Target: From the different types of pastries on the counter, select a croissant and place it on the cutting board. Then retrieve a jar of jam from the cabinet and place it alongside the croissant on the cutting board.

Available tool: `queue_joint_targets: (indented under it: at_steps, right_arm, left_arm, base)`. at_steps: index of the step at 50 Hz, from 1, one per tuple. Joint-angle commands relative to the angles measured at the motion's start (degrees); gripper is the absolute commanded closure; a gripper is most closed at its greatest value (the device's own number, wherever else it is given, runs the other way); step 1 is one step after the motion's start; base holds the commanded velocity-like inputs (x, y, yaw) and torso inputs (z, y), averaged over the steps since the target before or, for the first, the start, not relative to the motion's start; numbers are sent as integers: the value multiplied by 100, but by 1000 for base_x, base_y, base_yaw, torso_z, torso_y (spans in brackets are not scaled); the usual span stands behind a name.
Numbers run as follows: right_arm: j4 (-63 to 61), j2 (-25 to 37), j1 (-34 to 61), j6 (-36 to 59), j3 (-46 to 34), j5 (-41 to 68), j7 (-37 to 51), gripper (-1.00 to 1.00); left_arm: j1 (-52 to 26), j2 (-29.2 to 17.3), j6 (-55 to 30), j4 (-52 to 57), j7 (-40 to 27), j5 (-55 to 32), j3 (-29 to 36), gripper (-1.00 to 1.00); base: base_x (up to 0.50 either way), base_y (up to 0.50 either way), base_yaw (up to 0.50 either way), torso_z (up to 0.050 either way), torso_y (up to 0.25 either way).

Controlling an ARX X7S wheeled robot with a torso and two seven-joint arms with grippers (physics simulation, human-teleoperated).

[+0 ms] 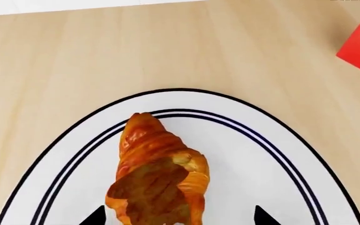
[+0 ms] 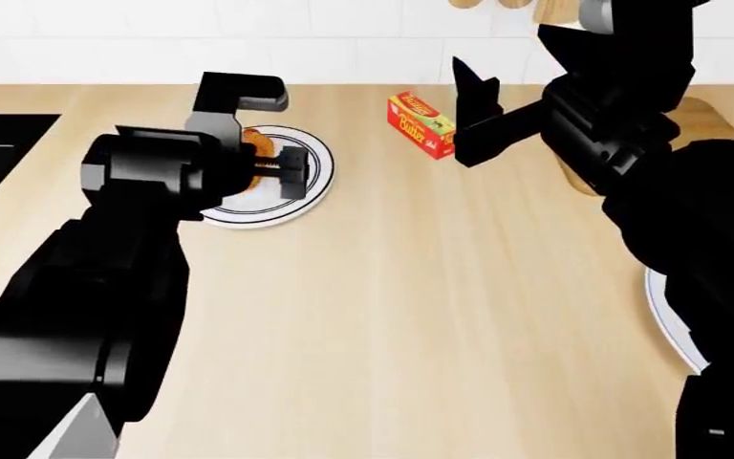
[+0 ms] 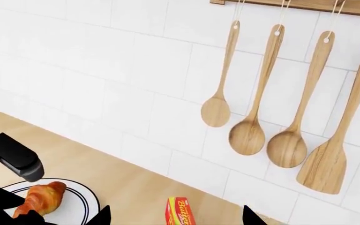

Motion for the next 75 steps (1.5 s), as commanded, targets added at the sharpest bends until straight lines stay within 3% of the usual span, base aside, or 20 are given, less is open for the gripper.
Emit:
queue_joint_targets:
  at_steps: [1,22,31,38,42,47,52,75]
  right_arm:
    - [0,17,-8,-2,-9,25,19,-100]
    - [-66,26,83,128,-2,115,92,-100]
    - [-43,84,203,149,-19,128,71,-100]
    - [-112,140,305,248,14,182,80,-100]
    - [-158,200,403,335,41,212,87,-100]
    - [-186,220,530,416,76,240,117,-100]
    - [-191,244,608,462,60,257,118,-100]
    - [-158,313,717,457,38,289,122,-100]
  left_arm:
    - [84,-33,-50,-50,-24,32,18,100]
    - [-79,-94,409,-49,-71,32,-14,100]
    - [-353,-40,824,-48,101,85,174,100]
    - [-545,-63,1006,-42,626,95,365,100]
    - [-600,-97,943,70,820,112,446,100]
    - [-86,-245,47,1648,924,115,507,100]
    - [43,-295,-294,2214,992,98,554,100]
    - [37,-268,-322,2314,1042,1,700,100]
  base:
    - [0,0,0,0,0]
    - [0,0,0,0,0]
    - [0,0,0,0,0]
    - [0,0,0,0,0]
    - [0,0,0,0,0]
    - [0,-7,0,0,0]
    - [0,-251,0,0,0]
    - [0,-500,0,0,0]
